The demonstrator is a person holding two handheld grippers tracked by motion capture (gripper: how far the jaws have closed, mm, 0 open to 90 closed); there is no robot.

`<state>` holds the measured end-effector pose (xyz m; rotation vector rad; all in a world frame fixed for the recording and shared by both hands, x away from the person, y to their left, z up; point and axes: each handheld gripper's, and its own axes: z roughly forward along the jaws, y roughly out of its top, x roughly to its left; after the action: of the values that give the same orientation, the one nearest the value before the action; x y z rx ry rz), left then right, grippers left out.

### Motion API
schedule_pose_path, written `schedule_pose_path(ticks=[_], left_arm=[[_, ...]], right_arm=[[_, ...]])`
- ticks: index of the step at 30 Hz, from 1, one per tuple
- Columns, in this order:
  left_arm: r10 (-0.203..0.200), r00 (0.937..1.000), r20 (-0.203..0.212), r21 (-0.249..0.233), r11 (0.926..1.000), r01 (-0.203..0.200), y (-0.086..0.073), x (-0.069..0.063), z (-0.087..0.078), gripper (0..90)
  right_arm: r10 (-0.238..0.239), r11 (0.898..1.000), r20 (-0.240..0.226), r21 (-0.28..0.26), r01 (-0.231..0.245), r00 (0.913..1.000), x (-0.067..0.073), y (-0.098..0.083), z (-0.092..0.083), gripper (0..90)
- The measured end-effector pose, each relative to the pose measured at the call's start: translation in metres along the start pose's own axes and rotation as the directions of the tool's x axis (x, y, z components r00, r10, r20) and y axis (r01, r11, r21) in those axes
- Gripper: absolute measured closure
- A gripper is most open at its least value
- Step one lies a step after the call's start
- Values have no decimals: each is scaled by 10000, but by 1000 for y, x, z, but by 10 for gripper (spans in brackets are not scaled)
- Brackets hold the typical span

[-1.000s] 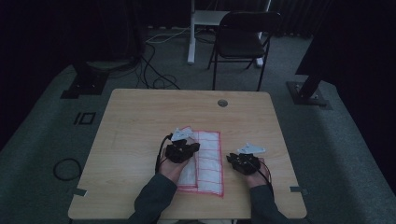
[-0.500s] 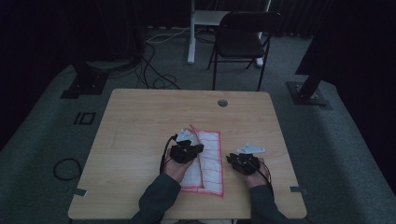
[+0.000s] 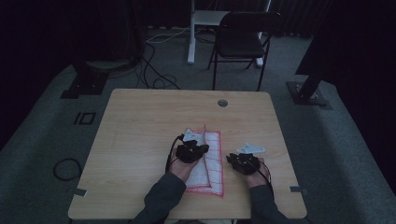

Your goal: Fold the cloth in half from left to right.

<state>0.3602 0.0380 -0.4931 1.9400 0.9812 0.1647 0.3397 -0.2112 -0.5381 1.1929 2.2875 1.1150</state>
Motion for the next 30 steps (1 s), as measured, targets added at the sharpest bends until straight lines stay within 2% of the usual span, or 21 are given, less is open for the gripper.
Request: schedule_pose_path(ticks=[25, 28, 30], left_arm=[[136, 9993, 354, 455, 9988, -152, 1, -19, 32, 875], [49, 9986, 533, 496, 9987, -75, -1, -18, 37, 848], [31, 9975, 712, 474, 9989, -65, -2, -18, 38, 790]], right_arm=[[42, 10000, 12, 28, -42, 10000, -1, 0, 0, 757], [29, 10000, 9, 34, -29, 10000, -1, 0, 1, 757], [30, 10000, 8, 32, -30, 10000, -1, 0, 0, 756]])
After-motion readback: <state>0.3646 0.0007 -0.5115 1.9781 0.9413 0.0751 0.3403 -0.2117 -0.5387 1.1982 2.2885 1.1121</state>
